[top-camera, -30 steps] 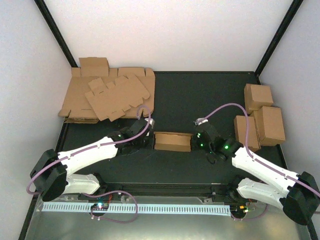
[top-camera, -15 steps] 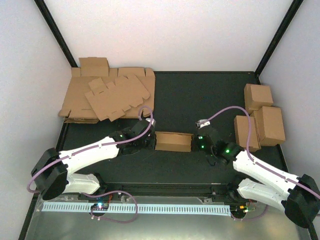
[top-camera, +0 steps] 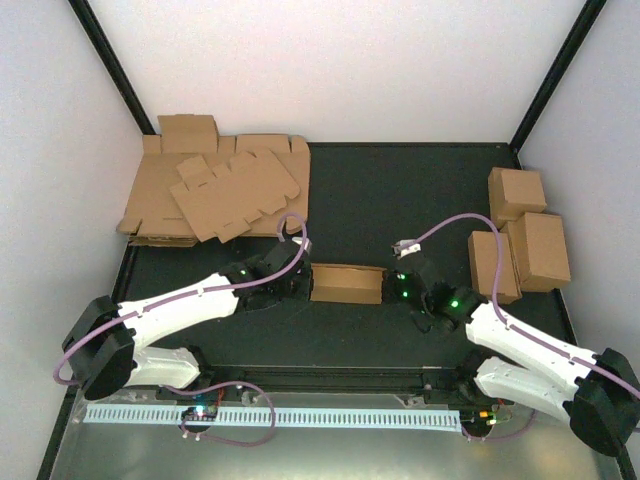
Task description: Fold the paper box
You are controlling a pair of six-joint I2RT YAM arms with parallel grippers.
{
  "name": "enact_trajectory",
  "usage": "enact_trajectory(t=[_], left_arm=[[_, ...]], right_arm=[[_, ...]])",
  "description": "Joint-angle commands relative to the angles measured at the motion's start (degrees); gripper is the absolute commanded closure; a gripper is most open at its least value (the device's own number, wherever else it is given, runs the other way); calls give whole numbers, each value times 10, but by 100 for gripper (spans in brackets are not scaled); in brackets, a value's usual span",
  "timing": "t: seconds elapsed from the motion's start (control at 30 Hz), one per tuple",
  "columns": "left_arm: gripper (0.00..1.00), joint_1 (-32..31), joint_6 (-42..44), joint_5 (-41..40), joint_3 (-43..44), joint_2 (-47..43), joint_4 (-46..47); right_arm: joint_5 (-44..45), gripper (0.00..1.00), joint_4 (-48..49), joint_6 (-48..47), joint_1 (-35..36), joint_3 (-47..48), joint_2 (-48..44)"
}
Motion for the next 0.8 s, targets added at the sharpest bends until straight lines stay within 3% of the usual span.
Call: enact_trajectory(t=[0.0,0.77], left_arm=[[95,-5,-5,-12,18,5,-15],[95,-17,-9,-19,15,23,-15]], right_arm=[[1,98,-41,13,14,-31,20],[43,98,-43,44,78,-32,54]])
